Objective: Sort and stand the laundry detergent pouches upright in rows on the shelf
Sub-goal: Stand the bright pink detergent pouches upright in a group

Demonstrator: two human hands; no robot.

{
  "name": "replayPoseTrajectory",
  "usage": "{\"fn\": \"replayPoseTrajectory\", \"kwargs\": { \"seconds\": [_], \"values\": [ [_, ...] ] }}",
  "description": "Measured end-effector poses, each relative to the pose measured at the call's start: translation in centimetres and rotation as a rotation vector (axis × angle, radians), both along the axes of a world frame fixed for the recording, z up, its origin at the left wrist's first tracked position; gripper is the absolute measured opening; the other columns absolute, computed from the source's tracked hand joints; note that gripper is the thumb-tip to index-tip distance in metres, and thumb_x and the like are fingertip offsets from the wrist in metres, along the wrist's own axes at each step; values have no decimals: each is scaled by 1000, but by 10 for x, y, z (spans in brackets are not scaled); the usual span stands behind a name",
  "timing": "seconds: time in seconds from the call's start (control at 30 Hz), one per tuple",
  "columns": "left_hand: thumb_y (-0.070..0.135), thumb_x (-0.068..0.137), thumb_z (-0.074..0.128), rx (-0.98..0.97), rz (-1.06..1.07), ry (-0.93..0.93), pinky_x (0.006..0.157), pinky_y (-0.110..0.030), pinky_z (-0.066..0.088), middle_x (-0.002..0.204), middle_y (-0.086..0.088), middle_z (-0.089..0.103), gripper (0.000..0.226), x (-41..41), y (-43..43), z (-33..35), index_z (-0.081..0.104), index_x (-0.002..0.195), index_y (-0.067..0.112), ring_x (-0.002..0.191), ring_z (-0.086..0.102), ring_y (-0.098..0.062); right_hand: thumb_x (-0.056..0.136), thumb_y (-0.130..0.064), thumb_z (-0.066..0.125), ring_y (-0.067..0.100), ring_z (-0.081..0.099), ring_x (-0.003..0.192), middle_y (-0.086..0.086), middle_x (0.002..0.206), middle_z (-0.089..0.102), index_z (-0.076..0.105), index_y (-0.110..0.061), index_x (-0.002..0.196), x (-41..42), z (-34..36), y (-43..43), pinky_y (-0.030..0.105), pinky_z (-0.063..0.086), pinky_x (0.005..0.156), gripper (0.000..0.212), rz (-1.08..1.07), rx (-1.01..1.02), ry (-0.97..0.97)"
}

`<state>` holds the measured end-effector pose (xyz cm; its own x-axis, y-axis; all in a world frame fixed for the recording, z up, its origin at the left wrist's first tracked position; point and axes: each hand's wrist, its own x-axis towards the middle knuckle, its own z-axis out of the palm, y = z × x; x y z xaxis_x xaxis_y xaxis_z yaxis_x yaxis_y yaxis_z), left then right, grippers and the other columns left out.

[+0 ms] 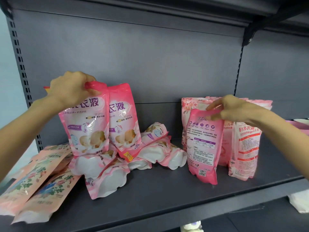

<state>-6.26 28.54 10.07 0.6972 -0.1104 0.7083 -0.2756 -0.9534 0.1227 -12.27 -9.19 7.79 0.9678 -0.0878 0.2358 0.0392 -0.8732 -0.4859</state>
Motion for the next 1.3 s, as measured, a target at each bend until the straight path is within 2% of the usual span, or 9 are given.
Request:
{"fn": "replayPoseTrajectory", "kwargs": {
  "seconds": [0.17,0.27,0.4,0.7,0.9,1.0,1.1,1.2,1.3],
  "values": [
    [38,83,66,16,-10,15,69,-37,43,79,-5,65,21,-2,1,1,65,82,17,78,53,-28,79,-4,71,26,60,97,11,112,65,62,-8,118,3,3,-6,33,48,88,41,-113,-85,-79],
    [39,83,66,21,-12,20,70,-37,43,77,-5,64,22,-2,1,2,65,82,17,78,53,-29,79,-3,71,27,62,89,11,105,67,67,-11,103,1,2,-11,32,50,80,26,-117,-90,-90],
    [39,83,66,28,-17,23,69,-37,42,76,-4,62,23,-2,0,3,63,80,16,78,53,-29,80,-8,71,24,61,84,7,98,65,67,-15,100,3,6,-6,30,49,72,21,-99,-175,-95],
    [37,84,65,15,-31,28,68,-36,40,77,-5,61,20,-3,2,2,62,78,18,79,53,-29,81,-16,72,20,58,84,3,86,62,66,-14,81,21,17,6,23,40,71,6,-79,-228,-143],
    [35,85,65,12,-10,-21,65,-34,36,76,-5,62,24,-2,-2,3,64,81,12,76,51,-28,81,-11,71,22,62,89,9,100,69,67,-12,95,31,9,1,28,47,81,15,-74,-274,-195],
    [35,85,64,22,-6,-46,65,-33,36,78,-6,64,24,-3,-4,5,65,84,11,77,53,-30,87,-15,63,29,62,102,10,118,64,60,-13,118,32,-6,19,37,49,87,31,-90,-437,-321],
    [34,85,64,29,-33,-96,65,-34,37,82,-8,66,23,-5,-9,9,66,88,12,83,56,-33,91,-13,55,26,51,120,6,136,52,51,-14,129,35,-34,50,36,44,94,38,63,-528,-432],
    [33,84,65,45,-79,-105,65,-33,35,75,-5,62,23,-11,-19,14,64,81,10,80,54,-31,92,-31,56,18,40,133,1,145,42,43,-13,138,41,-53,78,27,33,104,51,274,-355,-473],
    [38,81,67,72,-121,-96,64,-32,38,73,-5,63,28,-18,-32,18,64,80,10,77,55,-29,83,-43,63,10,44,129,-2,140,48,45,-16,137,39,-46,107,24,34,108,63,441,135,-435]
  ]
}}
